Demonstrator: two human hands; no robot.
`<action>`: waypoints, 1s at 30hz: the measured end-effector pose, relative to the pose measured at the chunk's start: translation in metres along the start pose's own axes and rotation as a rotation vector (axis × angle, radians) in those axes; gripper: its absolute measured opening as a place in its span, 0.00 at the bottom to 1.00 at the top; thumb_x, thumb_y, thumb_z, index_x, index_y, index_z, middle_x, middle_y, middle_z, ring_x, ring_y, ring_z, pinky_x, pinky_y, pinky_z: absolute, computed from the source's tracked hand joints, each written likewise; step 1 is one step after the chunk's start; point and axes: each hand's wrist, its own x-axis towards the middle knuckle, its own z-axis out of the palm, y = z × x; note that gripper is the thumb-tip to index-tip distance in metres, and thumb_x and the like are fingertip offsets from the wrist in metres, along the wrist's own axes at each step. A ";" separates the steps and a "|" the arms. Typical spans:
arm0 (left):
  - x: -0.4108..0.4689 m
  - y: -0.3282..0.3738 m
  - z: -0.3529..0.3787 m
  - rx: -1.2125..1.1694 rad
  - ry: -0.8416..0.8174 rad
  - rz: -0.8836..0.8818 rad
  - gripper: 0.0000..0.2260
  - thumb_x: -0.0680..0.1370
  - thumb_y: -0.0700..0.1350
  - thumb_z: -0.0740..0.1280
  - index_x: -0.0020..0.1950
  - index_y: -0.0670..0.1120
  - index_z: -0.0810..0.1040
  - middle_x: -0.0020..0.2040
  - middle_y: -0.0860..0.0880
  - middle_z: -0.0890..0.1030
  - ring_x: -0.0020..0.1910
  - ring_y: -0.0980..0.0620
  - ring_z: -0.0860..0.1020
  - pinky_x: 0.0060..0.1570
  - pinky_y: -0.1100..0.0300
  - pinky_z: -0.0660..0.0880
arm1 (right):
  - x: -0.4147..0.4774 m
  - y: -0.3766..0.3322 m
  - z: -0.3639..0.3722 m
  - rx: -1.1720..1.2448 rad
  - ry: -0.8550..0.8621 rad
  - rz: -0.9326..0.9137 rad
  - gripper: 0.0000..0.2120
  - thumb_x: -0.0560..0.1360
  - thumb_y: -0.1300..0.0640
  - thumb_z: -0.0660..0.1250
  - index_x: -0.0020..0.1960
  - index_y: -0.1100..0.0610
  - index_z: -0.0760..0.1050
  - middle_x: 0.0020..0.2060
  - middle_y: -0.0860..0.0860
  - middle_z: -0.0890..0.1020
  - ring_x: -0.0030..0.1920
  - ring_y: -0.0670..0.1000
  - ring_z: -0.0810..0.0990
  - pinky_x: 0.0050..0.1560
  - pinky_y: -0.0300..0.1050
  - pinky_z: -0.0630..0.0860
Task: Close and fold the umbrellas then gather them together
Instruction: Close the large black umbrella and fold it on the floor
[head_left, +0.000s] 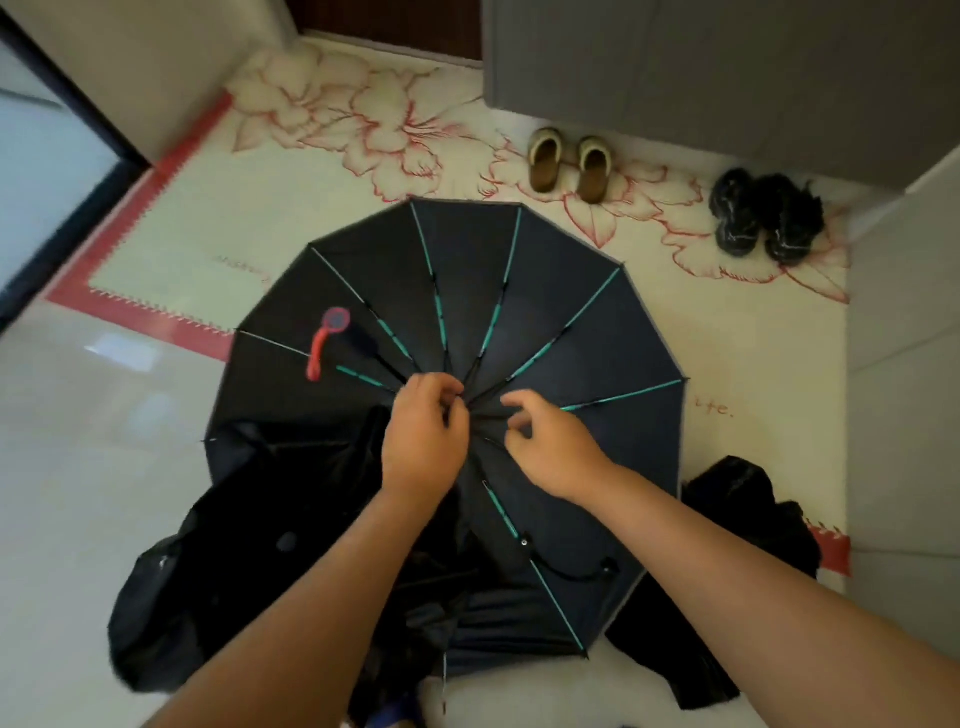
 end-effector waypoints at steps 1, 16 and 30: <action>0.006 -0.005 -0.022 -0.021 0.093 -0.024 0.04 0.76 0.39 0.65 0.48 0.47 0.77 0.43 0.52 0.76 0.43 0.50 0.76 0.45 0.56 0.73 | 0.007 -0.022 0.008 0.018 -0.007 -0.008 0.21 0.80 0.53 0.63 0.72 0.46 0.69 0.59 0.45 0.78 0.52 0.49 0.79 0.52 0.44 0.75; 0.088 -0.071 -0.127 -0.802 -0.366 -0.613 0.12 0.81 0.48 0.63 0.61 0.52 0.81 0.57 0.50 0.83 0.57 0.54 0.80 0.59 0.57 0.76 | 0.080 -0.182 0.054 0.162 -0.039 -0.038 0.17 0.73 0.33 0.66 0.58 0.38 0.71 0.53 0.48 0.78 0.49 0.50 0.82 0.44 0.48 0.80; 0.026 -0.032 -0.038 -1.223 -0.594 -1.037 0.15 0.84 0.48 0.57 0.63 0.43 0.78 0.44 0.47 0.81 0.41 0.51 0.80 0.41 0.58 0.77 | 0.005 -0.128 0.036 -0.053 0.131 0.114 0.09 0.71 0.54 0.71 0.47 0.51 0.72 0.49 0.50 0.77 0.41 0.49 0.78 0.33 0.40 0.74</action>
